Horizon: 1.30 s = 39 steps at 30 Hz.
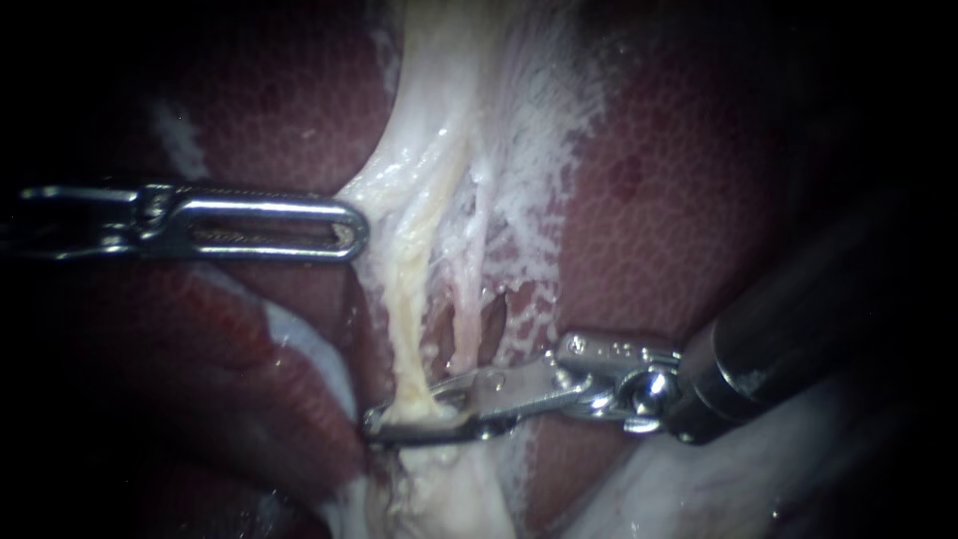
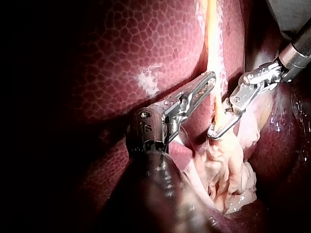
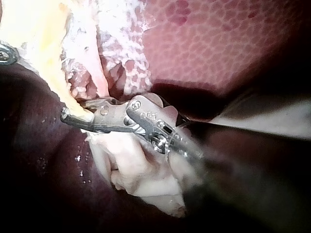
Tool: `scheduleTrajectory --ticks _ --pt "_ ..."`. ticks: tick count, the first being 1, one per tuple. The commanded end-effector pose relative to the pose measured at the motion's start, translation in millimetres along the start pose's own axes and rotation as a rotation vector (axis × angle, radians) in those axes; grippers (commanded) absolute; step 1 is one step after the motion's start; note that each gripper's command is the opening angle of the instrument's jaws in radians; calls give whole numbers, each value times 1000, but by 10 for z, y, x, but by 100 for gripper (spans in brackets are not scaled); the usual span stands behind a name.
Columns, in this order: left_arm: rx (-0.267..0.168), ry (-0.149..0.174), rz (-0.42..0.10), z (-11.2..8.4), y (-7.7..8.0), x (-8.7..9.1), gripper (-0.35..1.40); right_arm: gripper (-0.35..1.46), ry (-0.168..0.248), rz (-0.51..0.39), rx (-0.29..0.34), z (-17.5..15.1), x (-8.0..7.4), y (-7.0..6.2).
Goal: Going back first clip left tube
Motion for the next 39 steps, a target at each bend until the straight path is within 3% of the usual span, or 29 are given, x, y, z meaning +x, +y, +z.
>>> scheduleTrajectory --ticks 1,5,13,28,39 --pt "0 0 0 0 0 0 -35 9 1 1 -1 0 1 -1" --pt "0 0 0 0 0 0 -35 35 4 -15 2 0 5 -4" --pt "0 0 0 0 0 0 -35 51 20 -73 9 4 7 -3" --pt "0 0 0 0 0 0 -35 52 27 -107 10 21 5 1" --pt "0 0 0 1 0 0 -35 53 25 -325 17 35 -9 9"
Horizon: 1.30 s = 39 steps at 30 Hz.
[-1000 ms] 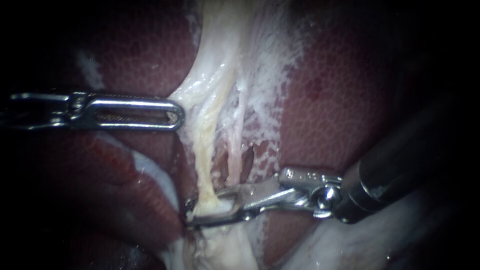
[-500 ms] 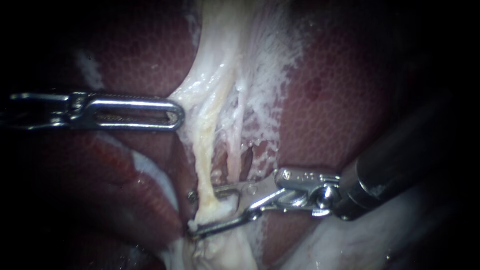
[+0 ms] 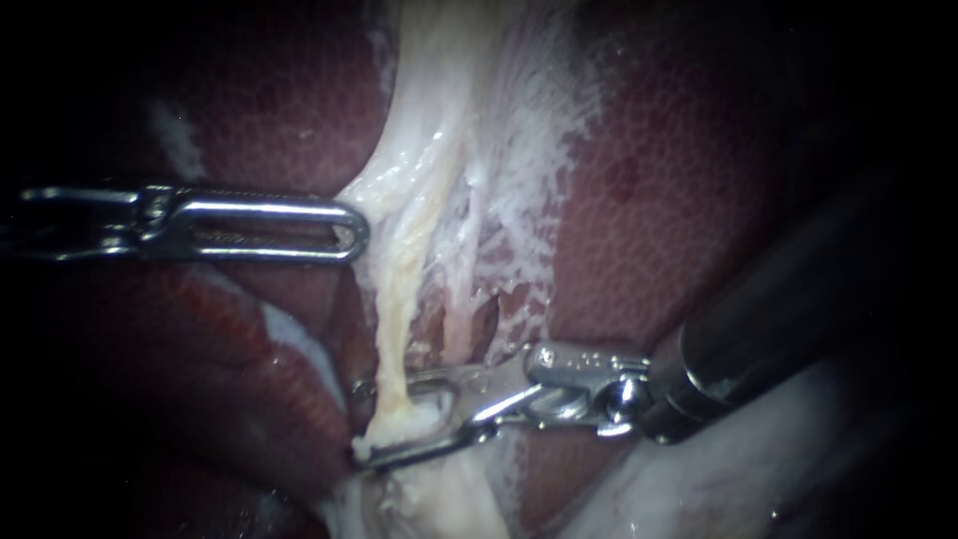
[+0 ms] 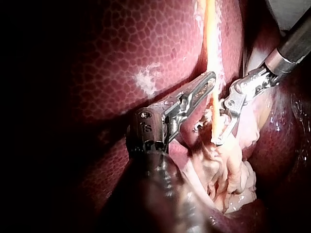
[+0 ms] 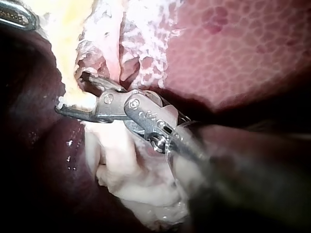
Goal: Going back first clip left tube
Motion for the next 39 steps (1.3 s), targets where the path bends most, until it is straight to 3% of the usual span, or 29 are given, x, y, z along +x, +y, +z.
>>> scheduleTrajectory --ticks 1,9,13,17,22,24,39 --pt "0 0 0 0 0 0 -35 53 0 -21 2 -1 0 0" --pt "0 0 0 0 0 0 -35 53 1 -51 1 -1 0 0" --pt "0 0 0 0 0 0 -35 53 1 -139 17 0 1 -1" --pt "0 0 0 0 0 1 -35 53 1 -145 18 0 0 -1" --pt "2 1 0 0 0 1 -35 54 -1 115 3 1 4 -6" --pt "2 1 0 0 0 1 -35 54 -2 180 0 1 6 -8" --pt "2 1 0 0 0 1 -35 53 0 313 1 -22 21 -16"
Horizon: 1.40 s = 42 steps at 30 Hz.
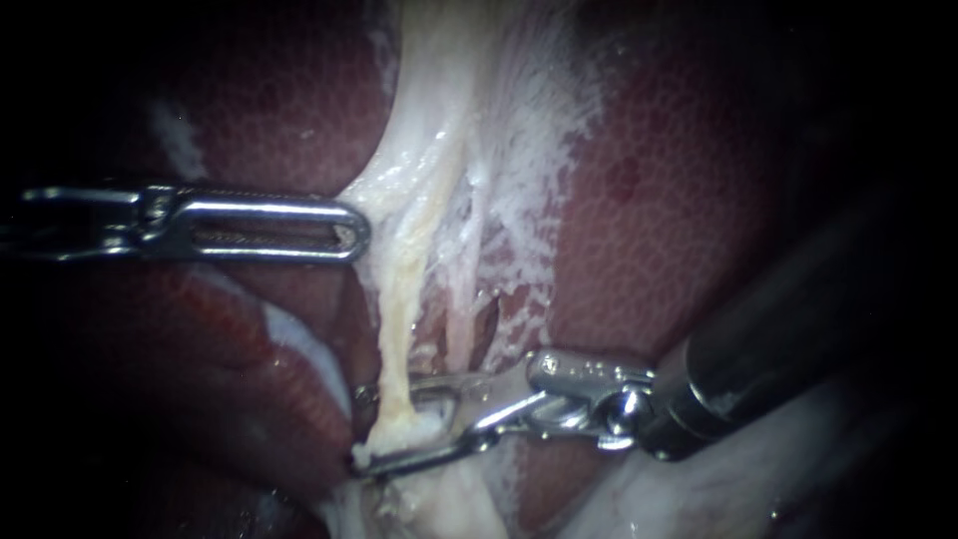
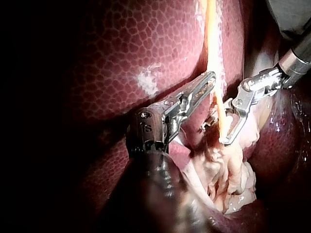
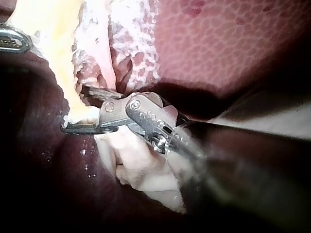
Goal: Going back first clip left tube
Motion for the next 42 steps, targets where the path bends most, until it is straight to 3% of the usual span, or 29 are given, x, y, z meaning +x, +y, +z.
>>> scheduleTrajectory --ticks 1,6,20,29,42 --pt "0 0 0 0 0 0 -35 52 1 -2 -2 -4 1 1" --pt "0 0 0 0 0 0 -35 52 4 8 -4 -12 7 -1" --pt "0 0 0 0 0 0 -35 52 4 4 -10 4 4 3" --pt "0 0 0 -1 0 0 -35 51 11 -26 -19 -26 5 10" --pt "0 0 0 -1 0 1 -35 53 23 -98 -33 -77 20 -1"
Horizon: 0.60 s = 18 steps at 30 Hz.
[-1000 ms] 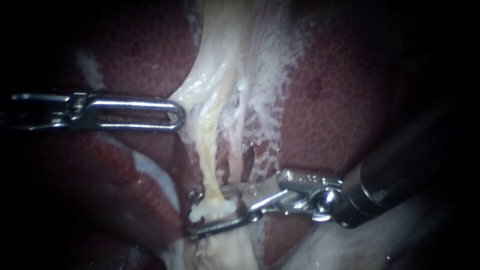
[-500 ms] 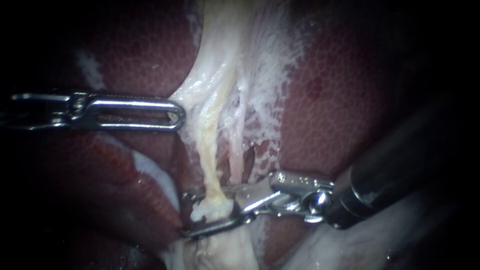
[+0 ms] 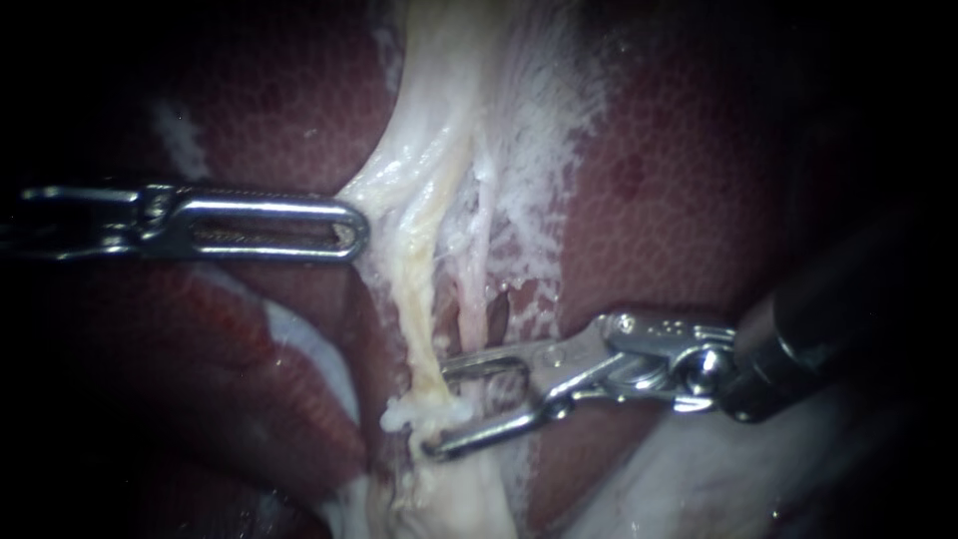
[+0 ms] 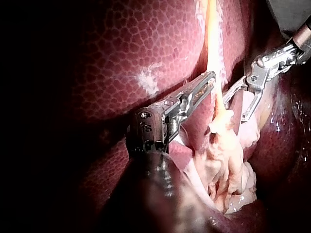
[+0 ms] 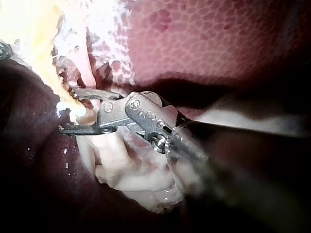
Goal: Going back first clip left tube
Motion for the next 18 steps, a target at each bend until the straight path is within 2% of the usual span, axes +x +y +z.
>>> scheduleTrajectory --ticks 1,11,18 --pt "0 0 0 0 0 0 -35 53 2 -22 -3 -5 1 0" --pt "0 0 -5 0 1 1 -35 60 15 -215 -60 -39 20 -1" --pt "0 0 -5 0 1 1 -35 60 19 -258 -74 -76 30 -7"
